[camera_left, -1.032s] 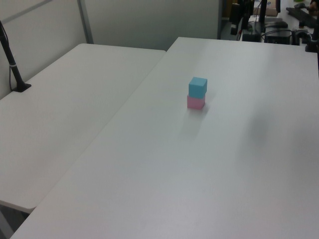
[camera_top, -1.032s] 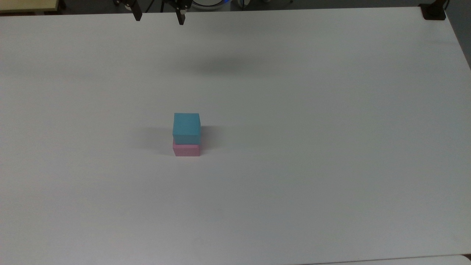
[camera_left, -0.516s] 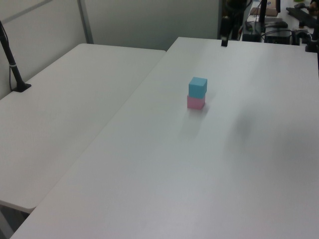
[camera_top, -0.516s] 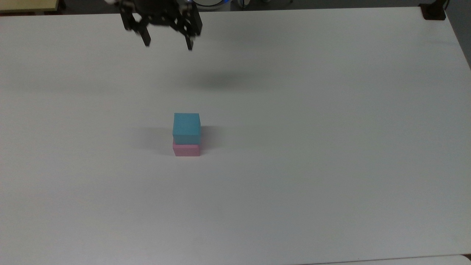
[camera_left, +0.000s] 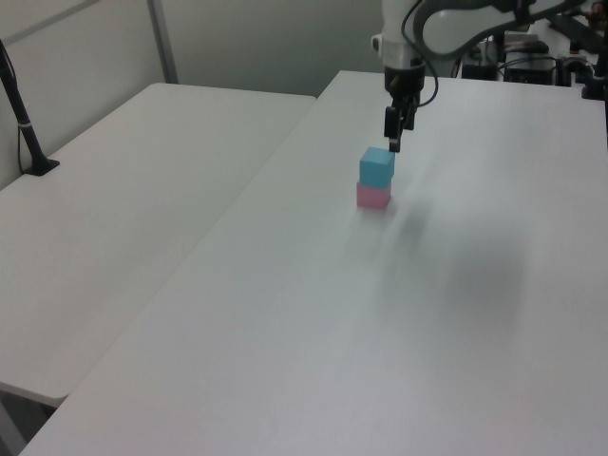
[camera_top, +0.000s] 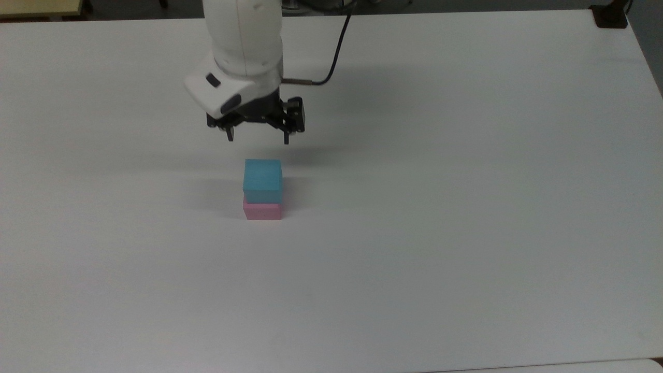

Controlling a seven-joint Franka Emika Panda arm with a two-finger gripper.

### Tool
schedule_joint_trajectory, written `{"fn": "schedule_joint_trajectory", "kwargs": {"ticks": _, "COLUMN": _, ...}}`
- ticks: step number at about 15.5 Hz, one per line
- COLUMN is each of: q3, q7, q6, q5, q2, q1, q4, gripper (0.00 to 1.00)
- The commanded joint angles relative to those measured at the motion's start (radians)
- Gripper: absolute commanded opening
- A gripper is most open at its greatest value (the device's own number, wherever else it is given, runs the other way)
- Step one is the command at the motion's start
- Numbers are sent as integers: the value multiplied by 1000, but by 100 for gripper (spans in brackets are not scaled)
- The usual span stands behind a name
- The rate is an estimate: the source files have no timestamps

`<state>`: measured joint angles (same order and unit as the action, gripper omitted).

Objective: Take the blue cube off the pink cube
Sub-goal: 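Lower the open gripper onto the blue cube and close on it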

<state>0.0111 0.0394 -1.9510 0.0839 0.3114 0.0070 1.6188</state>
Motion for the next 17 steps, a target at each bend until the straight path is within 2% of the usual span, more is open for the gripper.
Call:
{"fn": "schedule_joint_trajectory", "kwargs": {"ticks": 1, "q3": 6, "q7": -9, "q6": -54, "q5": 28, "q2": 60, "q1": 1, "q4": -42, "gripper": 100}}
{"fn": "schedule_joint_trajectory", "kwargs": {"ticks": 6, "q3": 30, "q7": -3, "q6": -66, "q5": 57, "q2": 101, "q1": -5, "q4": -56, "gripper": 99}}
{"fn": "schedule_joint_trajectory", "kwargs": {"ticks": 7, "q3": 30, "q7": 8, "q6": -66, "q5": 57, "q2": 103, "q1": -4, "q4": -56, "gripper": 85}}
{"fn": "schedule_joint_trajectory", "kwargs": {"ticks": 8, "q3": 30, "q7": 20, "q6": -68, "q5": 56, "q2": 104, "q1": -5, "q4": -56, "gripper": 77}}
{"fn": "schedule_joint_trajectory", "kwargs": {"ticks": 10, "q3": 30, "q7": 25, "q6": -68, "q5": 54, "q2": 104, "q1": -9, "q4": -56, "gripper": 73}}
{"fn": "schedule_joint_trajectory", "kwargs": {"ticks": 11, "q3": 30, "q7": 23, "q6": -68, "q5": 56, "q2": 106, "q1": -9, "q4": -56, "gripper": 64}}
{"fn": "schedule_joint_trajectory", "kwargs": {"ticks": 13, "q3": 32, "q7": 19, "q6": -72, "q5": 56, "q2": 106, "q1": -9, "q4": -56, "gripper": 53}}
{"fn": "schedule_joint_trajectory", "kwargs": {"ticks": 15, "q3": 32, "q7": 8, "q6": -74, "q5": 56, "q2": 103, "q1": -15, "q4": -57, "gripper": 48}}
{"fn": "schedule_joint_trajectory", "kwargs": {"ticks": 17, "q3": 32, "q7": -16, "q6": -72, "q5": 50, "q2": 97, "q1": -41, "q4": -94, "gripper": 47}}
